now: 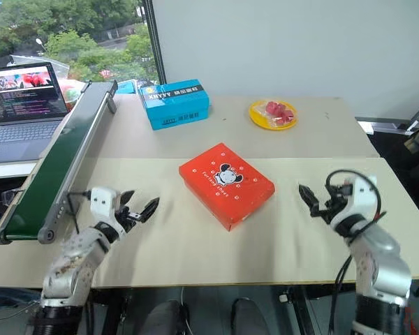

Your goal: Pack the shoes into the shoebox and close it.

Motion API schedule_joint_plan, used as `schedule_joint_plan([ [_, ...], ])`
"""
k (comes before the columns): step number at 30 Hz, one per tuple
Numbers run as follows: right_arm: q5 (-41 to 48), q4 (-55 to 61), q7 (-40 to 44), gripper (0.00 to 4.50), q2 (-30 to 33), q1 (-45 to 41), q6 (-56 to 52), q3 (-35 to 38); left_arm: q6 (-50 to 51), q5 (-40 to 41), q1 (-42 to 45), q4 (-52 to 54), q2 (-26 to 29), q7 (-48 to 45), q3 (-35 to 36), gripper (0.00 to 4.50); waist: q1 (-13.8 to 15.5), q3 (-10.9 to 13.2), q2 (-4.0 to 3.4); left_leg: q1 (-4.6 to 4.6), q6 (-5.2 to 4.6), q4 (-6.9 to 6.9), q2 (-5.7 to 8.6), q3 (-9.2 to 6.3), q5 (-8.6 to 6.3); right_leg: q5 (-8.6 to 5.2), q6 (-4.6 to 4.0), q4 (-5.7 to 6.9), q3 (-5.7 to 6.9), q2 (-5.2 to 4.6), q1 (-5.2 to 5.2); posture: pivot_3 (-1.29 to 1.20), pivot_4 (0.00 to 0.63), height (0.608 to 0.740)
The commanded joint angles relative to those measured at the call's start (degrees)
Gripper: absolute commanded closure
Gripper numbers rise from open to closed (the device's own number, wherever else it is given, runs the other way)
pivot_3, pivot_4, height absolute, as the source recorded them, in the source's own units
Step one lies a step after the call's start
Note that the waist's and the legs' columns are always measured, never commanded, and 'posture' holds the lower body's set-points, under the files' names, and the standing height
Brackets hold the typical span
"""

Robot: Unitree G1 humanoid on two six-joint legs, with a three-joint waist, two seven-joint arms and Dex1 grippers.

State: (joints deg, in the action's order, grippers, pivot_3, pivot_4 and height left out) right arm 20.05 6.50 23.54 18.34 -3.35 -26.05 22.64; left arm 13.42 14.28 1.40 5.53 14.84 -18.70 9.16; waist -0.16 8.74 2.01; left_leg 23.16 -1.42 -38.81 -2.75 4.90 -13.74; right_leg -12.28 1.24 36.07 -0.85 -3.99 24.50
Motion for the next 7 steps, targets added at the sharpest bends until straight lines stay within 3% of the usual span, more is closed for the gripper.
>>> schedule_joint_plan([
  [1, -4.4, -0.9, -3.5, 0.04, -3.4, 1.7, 8.6, -3.3, -7.5, -3.2, -1.8, -2.5, -2.6, 3.2, -0.2, 0.00, -0.1, 0.0, -0.03, -0.01, -0.01, -0.01, 0.01, -0.01, -0.01, 0.00, 0.00, 0.00, -0.02, -0.01, -0.01, 0.00, 0.150, 0.740],
  [7, -8.4, -6.2, -5.2, 0.04, -5.6, 2.6, 15.9, -7.4, -10.8, -5.0, -2.7, -5.4, -4.5, 4.8, -0.7, 0.00, -0.5, 0.0, -0.03, 0.00, -0.08, -0.03, 0.03, -0.04, -0.05, -0.01, 0.03, -0.04, 0.02, -0.05, -0.05, 0.00, 0.150, 0.740],
])
